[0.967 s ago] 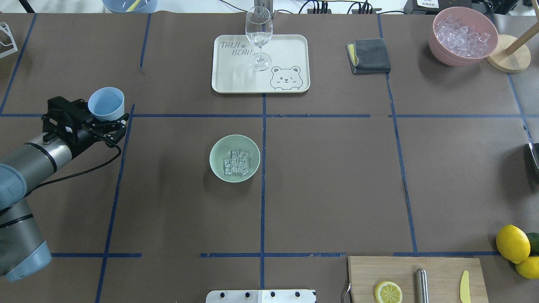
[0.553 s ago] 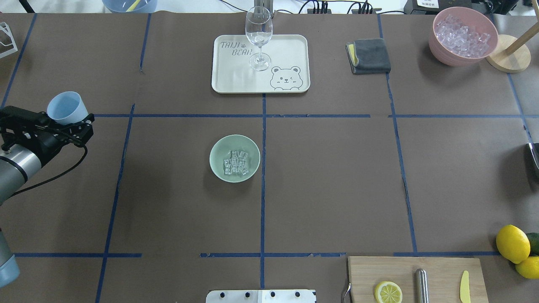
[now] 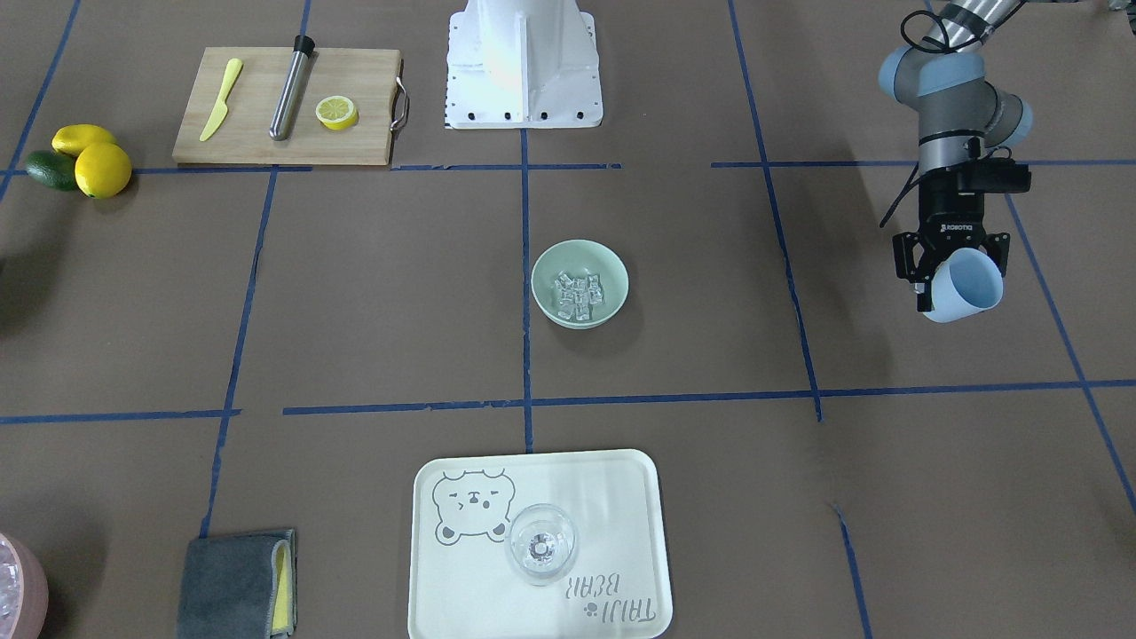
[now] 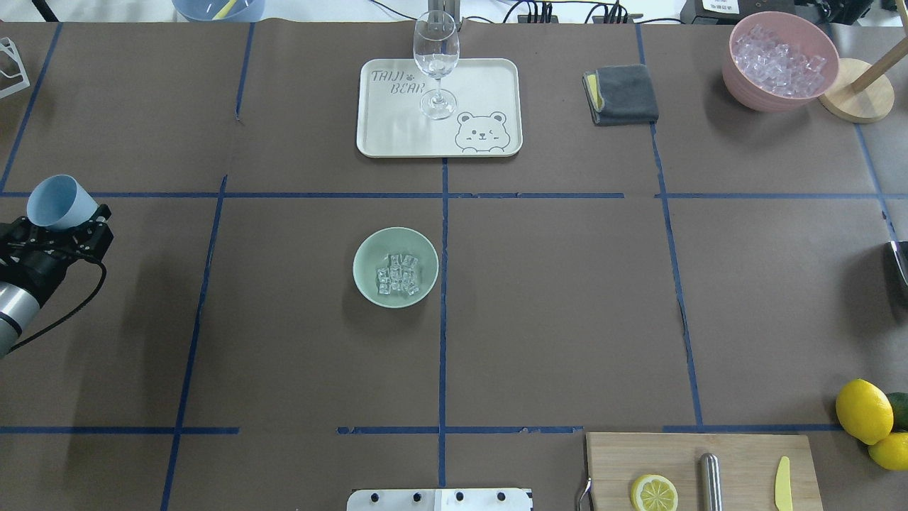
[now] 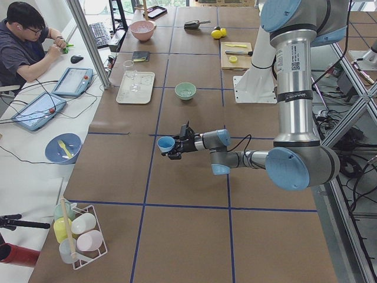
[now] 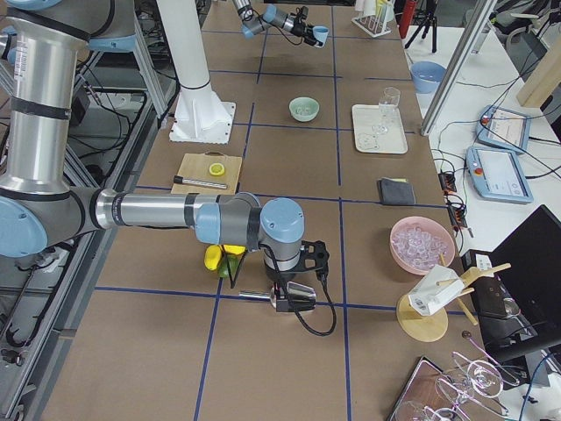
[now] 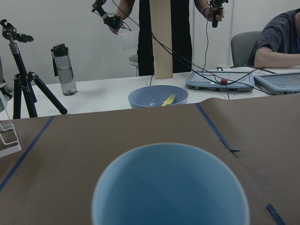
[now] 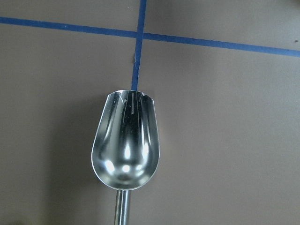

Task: Pour ice into bowl

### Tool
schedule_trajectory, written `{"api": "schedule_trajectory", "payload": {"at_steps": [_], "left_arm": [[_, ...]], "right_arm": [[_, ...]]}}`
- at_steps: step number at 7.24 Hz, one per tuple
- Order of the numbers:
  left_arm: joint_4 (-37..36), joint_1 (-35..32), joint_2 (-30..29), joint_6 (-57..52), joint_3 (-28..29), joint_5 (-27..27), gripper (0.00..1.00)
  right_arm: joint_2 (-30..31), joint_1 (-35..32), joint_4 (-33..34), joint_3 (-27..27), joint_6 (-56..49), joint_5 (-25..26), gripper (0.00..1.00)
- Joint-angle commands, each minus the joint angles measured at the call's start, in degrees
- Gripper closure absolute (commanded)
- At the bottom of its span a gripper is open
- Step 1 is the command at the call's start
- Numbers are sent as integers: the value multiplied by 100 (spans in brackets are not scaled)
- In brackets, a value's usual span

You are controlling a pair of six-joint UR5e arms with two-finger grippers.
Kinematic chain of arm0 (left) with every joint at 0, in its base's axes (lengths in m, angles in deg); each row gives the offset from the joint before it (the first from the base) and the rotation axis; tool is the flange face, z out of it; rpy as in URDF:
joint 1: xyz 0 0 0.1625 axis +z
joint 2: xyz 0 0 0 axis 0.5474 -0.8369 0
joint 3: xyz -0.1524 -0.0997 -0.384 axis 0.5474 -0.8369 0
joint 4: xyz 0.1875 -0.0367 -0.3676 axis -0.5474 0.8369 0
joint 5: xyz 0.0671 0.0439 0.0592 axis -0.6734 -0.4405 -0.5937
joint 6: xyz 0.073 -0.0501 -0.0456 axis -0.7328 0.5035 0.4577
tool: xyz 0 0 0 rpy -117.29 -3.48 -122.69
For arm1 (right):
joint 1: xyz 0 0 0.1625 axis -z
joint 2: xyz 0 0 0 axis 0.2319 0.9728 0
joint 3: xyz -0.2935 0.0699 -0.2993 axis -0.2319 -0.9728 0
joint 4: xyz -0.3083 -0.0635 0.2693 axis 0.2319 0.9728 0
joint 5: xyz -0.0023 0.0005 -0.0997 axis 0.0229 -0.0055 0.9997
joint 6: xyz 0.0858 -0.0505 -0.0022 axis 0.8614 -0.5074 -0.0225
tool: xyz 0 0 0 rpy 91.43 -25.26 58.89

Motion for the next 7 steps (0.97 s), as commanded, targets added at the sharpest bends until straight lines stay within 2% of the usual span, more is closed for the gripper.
{"api": "schedule_trajectory", "payload": {"at_steps": [1,4,7], "left_arm": [[52,352,27,146,201,-87,100],[61,494,219,235,325,-131,96],[61,608,273,235,351,-210,82]], "right_arm": [[0,-4,0,0,1,0,0],[0,5,0,0,-8,9,0],[0,5,0,-9,-16,18,0]]}}
